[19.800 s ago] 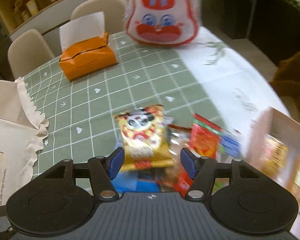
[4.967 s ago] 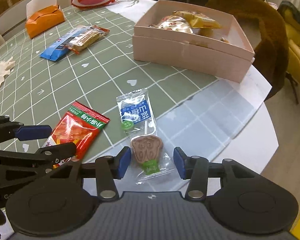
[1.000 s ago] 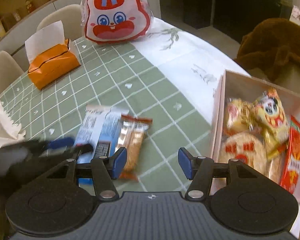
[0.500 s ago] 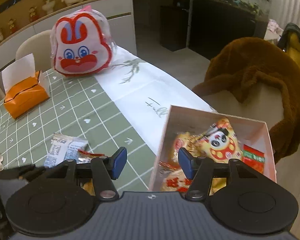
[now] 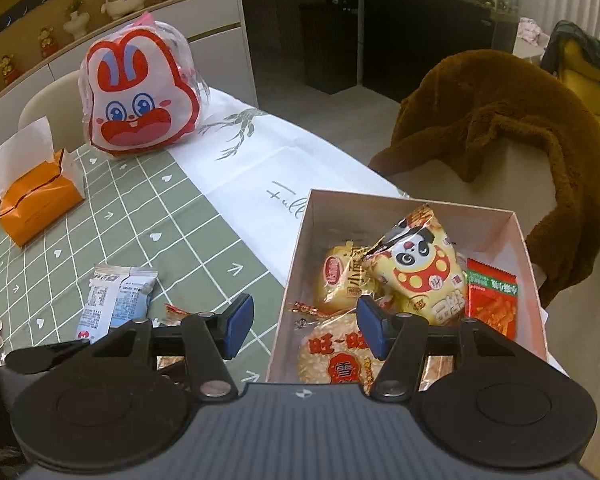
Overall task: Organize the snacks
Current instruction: 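Grasp the small wafer bar with the left tool while the right tool reaches the blue snack bag, then close the right tool on the blue snack bag while the left tool holds the wafer bar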
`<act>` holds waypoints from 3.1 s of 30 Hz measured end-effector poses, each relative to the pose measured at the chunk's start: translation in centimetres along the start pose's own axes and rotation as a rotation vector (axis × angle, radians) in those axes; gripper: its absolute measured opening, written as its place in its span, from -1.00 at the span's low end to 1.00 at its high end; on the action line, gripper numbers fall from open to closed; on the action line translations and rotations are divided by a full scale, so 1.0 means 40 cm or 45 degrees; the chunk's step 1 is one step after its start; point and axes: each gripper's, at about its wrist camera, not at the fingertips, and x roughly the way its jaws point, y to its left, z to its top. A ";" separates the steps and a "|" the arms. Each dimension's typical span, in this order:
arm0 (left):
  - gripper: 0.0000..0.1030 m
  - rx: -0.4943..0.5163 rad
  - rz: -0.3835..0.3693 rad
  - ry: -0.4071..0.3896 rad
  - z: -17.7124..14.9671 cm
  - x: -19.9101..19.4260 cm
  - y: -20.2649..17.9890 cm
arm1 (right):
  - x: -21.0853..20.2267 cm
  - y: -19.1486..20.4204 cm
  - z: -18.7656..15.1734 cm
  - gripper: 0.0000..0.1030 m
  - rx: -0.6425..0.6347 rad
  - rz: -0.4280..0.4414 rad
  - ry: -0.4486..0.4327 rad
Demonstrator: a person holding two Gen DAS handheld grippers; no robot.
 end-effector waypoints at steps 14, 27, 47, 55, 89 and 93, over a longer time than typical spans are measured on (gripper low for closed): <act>-0.21 -0.560 0.286 -0.153 -0.211 -0.291 0.287 | 0.138 0.332 -0.072 0.25 -0.069 0.321 0.279; -0.21 -0.644 0.222 -0.214 -0.279 -0.358 0.337 | 0.241 0.478 -0.067 0.68 -0.097 0.143 0.267; -0.21 -0.661 0.239 -0.171 -0.295 -0.341 0.331 | 0.231 0.602 -0.090 0.76 -0.306 0.158 0.266; -0.21 -0.670 0.225 -0.168 -0.302 -0.340 0.328 | 0.224 0.644 -0.103 0.80 -0.408 0.171 0.297; -0.21 -0.688 0.253 -0.163 -0.311 -0.353 0.339 | 0.256 0.707 -0.075 0.84 -0.309 0.119 0.311; -0.21 -0.693 0.247 -0.167 -0.315 -0.358 0.338 | 0.279 0.674 -0.054 0.89 -0.182 0.110 0.289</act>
